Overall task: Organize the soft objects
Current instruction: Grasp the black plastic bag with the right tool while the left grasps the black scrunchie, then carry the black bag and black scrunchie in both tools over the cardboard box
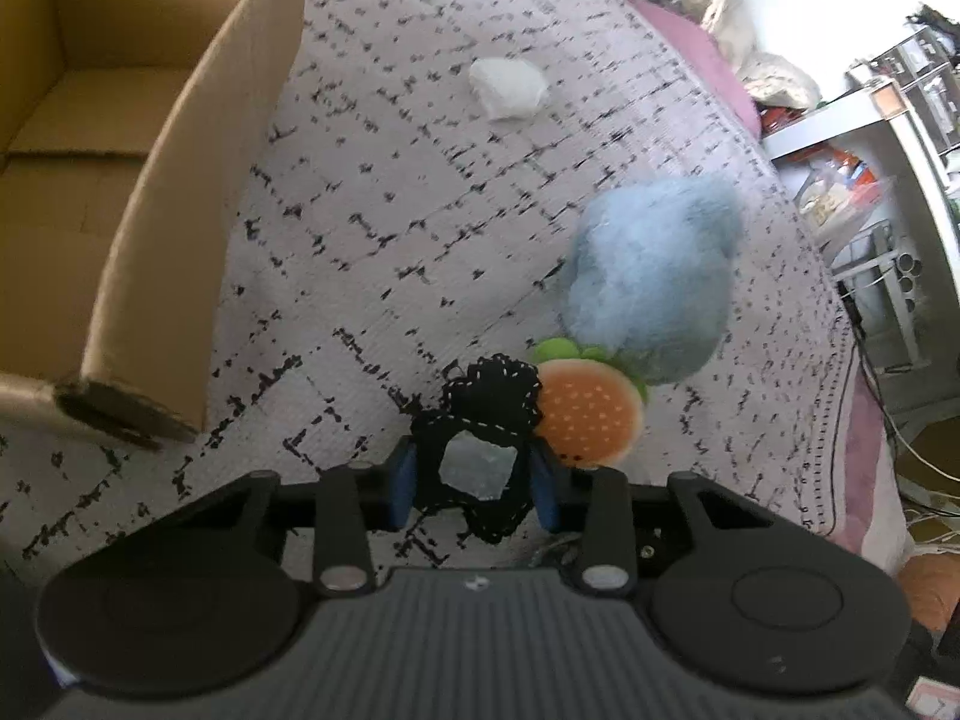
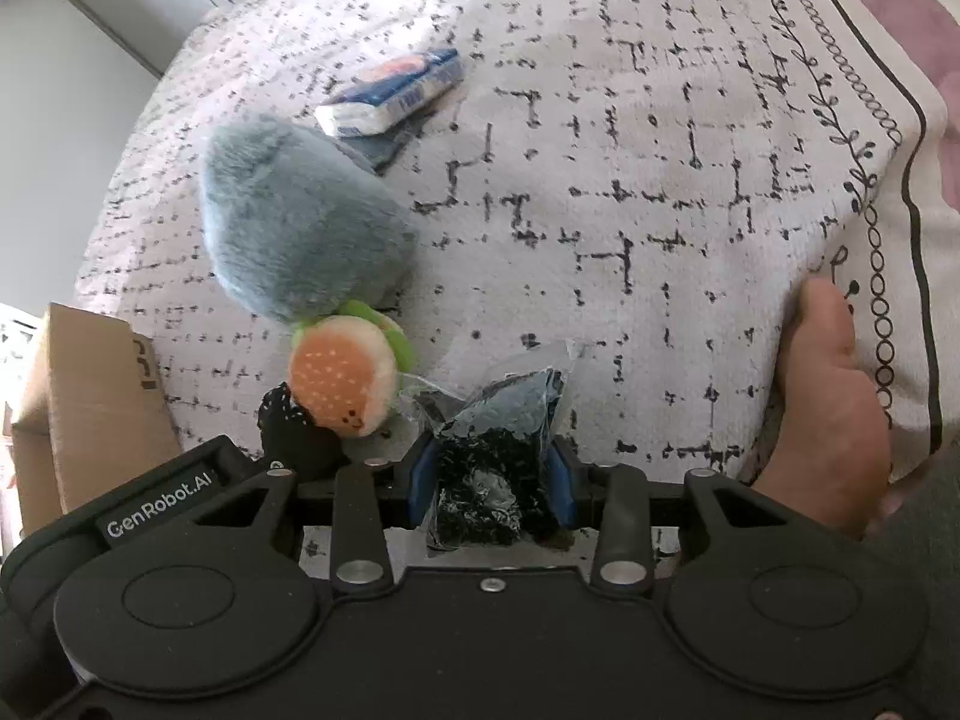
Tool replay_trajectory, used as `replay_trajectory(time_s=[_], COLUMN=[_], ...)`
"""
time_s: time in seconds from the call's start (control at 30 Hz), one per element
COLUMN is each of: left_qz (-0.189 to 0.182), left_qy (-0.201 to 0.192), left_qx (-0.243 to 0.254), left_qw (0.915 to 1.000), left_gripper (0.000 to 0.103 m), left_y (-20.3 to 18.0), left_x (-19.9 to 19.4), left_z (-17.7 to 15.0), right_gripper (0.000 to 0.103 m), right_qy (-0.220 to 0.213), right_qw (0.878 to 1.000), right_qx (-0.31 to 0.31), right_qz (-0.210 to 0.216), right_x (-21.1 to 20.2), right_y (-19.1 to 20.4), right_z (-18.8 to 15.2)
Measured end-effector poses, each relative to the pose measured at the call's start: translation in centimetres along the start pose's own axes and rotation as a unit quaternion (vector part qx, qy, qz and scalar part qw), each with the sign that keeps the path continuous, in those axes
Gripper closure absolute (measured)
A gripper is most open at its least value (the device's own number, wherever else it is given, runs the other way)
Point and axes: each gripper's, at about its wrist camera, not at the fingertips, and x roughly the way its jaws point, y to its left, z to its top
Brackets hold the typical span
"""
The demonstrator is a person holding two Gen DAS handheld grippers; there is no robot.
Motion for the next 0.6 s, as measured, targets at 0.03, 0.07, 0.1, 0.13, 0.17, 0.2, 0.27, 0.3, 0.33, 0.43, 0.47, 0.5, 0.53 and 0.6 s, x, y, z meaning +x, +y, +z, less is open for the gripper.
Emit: replay_trajectory(time_s=[0.03,0.07,0.1,0.13,0.17,0.2,0.27,0.3,0.33,0.43,0.47,0.5,0.53,0.6], left_qz=[-0.002,-0.004,-0.004,-0.004,-0.006,-0.009,-0.01,-0.01,-0.01,-0.008,-0.007,-0.006,-0.006,-0.01], left_qy=[-0.003,-0.009,-0.018,-0.023,-0.028,-0.032,-0.042,-0.046,-0.05,-0.061,-0.066,-0.072,-0.078,-0.09], left_qx=[-0.002,-0.005,-0.01,-0.013,-0.016,-0.016,-0.01,-0.008,-0.008,-0.009,-0.011,-0.012,-0.01,-0.007], left_qw=[1.0,0.9999,0.9998,0.9996,0.9995,0.9993,0.999,0.9989,0.9987,0.9981,0.9978,0.9973,0.9969,0.9959], left_gripper=[0.066,0.066,0.067,0.067,0.067,0.067,0.067,0.067,0.067,0.067,0.067,0.067,0.067,0.067], left_y=[0.0,0.0,0.1,0.1,0.0,-0.1,-0.4,-0.6,-0.6,-0.6,-0.6,-0.6,-0.6,-0.9], left_x=[-0.3,-0.6,-1.2,-1.6,-2.0,-2.4,-3.3,-3.7,-4.1,-5.1,-5.5,-6.0,-6.5,-7.7], left_z=[0.0,0.0,-0.1,0.0,0.0,0.1,0.3,0.4,0.5,0.6,0.6,0.6,0.7,0.8], right_gripper=[0.066,0.066,0.066,0.066,0.066,0.066,0.066,0.066,0.066,0.066,0.066,0.066,0.066,0.066], right_qy=[-0.005,-0.01,-0.019,-0.03,-0.04,-0.048,-0.06,-0.064,-0.067,-0.085,-0.09,-0.094,-0.098,-0.107], right_qw=[1.0,1.0,1.0,0.999,0.999,0.998,0.996,0.995,0.994,0.992,0.992,0.991,0.99,0.988], right_qx=[-0.001,-0.001,-0.002,-0.006,-0.011,-0.016,-0.025,-0.031,-0.033,-0.027,-0.026,-0.024,-0.024,-0.031], right_qz=[0.004,0.008,0.012,0.019,0.027,0.038,0.059,0.068,0.075,0.087,0.09,0.096,0.103,0.111], right_x=[-0.3,-0.5,-0.8,-1.2,-1.6,-2.0,-2.7,-2.9,-3.1,-3.8,-4.1,-4.3,-4.5,-4.9], right_y=[-0.1,-0.1,0.0,0.0,0.1,0.2,0.3,0.4,0.5,0.3,0.2,0.1,0.0,0.2], right_z=[-0.1,-0.2,-0.2,-0.4,-0.5,-0.7,-0.9,-1.0,-1.1,-0.9,-0.9,-0.9,-0.9,-0.9])
